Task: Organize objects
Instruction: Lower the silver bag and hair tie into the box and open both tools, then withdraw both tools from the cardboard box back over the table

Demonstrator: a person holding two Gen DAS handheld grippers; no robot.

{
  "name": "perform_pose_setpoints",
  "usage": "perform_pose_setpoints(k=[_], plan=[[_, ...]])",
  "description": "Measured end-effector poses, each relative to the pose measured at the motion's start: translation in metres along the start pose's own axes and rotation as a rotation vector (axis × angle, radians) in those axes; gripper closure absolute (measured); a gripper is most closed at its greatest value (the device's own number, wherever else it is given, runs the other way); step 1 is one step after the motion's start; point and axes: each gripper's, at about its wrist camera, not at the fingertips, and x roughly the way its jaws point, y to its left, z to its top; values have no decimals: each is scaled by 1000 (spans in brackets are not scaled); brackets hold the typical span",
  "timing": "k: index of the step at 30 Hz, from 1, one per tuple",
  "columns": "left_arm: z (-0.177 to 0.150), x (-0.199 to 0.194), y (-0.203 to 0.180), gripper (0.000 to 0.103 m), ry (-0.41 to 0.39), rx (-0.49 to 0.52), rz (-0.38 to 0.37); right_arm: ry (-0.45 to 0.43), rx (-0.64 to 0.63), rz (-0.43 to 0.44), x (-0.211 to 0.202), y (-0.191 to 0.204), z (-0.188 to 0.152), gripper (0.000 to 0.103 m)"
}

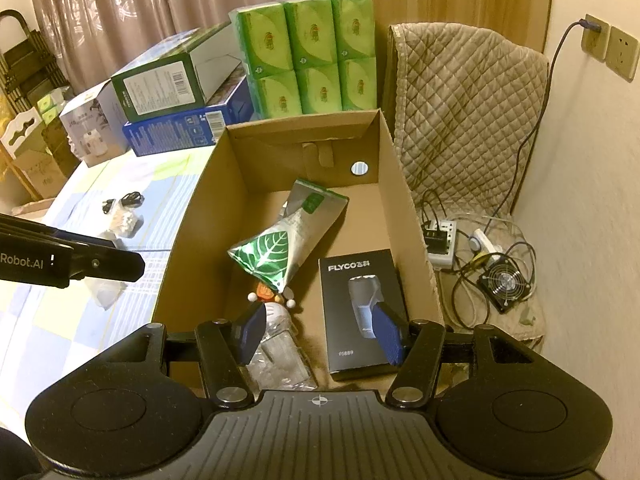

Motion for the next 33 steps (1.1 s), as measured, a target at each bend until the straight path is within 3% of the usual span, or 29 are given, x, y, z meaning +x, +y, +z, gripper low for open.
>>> perform_pose_setpoints(k=[11,33], plan=[[-9,-10,3,58,-5,0,1,-5,-9,-2,-10,11,-3,47],[-27,-55,22,15,-72,26,25,-28,-29,3,-28,41,-2,47]])
